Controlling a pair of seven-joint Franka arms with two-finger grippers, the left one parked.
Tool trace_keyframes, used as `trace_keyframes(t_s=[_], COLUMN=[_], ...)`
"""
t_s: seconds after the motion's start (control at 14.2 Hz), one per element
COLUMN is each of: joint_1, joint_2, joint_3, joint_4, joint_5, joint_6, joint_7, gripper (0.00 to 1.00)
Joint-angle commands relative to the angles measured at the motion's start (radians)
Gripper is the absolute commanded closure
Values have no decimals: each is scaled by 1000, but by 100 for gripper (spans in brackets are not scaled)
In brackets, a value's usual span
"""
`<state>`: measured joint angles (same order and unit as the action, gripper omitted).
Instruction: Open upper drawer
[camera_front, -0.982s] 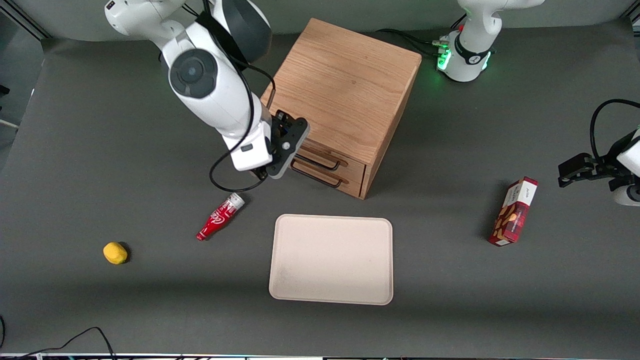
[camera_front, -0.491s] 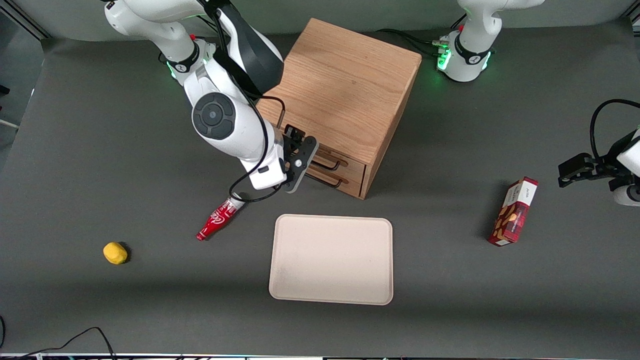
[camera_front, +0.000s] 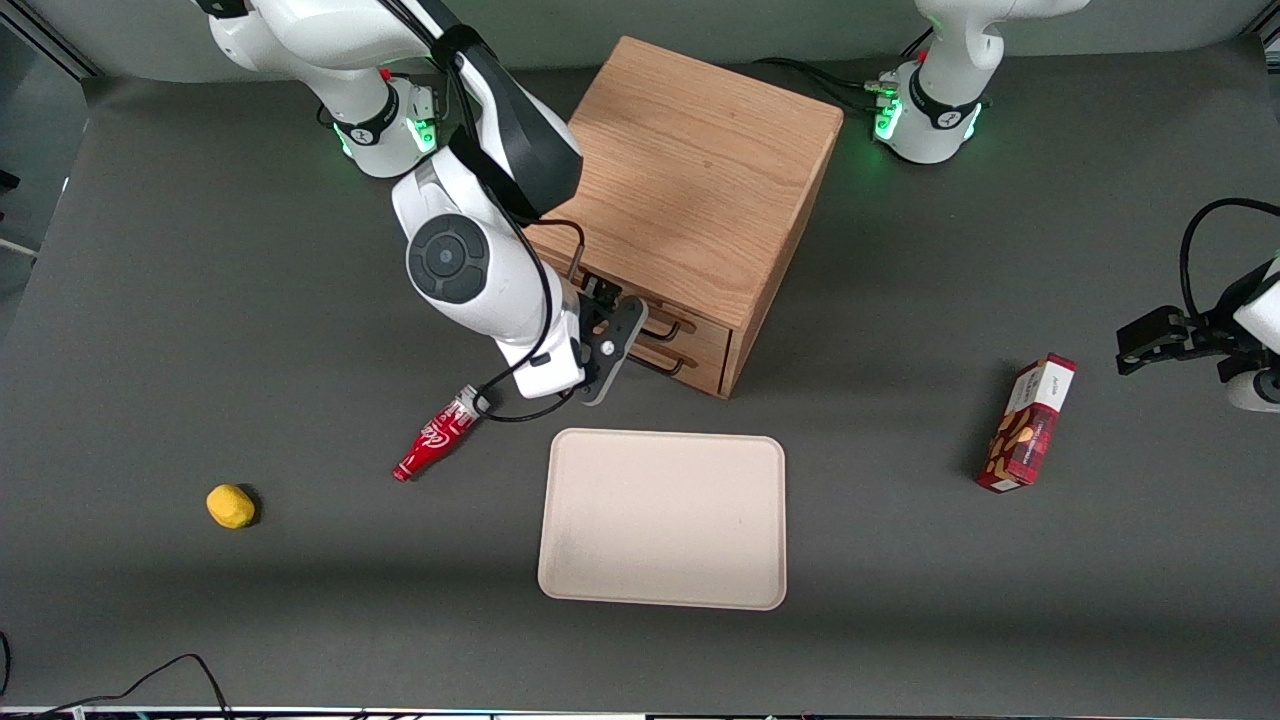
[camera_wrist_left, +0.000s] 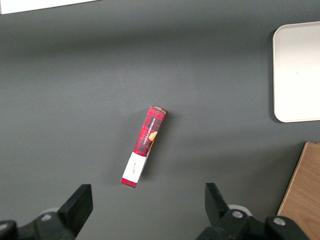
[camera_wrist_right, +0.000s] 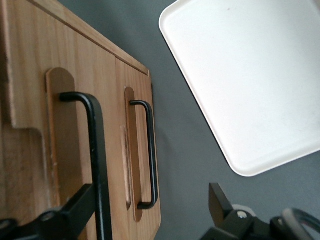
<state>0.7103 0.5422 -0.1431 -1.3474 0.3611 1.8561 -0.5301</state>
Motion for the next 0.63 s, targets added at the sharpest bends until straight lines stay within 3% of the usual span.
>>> trace_keyframes(t_s=[0.0,0.56], joint_1=[5,3], joint_2=[28,85], joint_3=[2,-7], joint_4=[13,31], joint_5=[45,18], joint_6=[25,64], joint_7=[-25,-68], gripper=[0,0])
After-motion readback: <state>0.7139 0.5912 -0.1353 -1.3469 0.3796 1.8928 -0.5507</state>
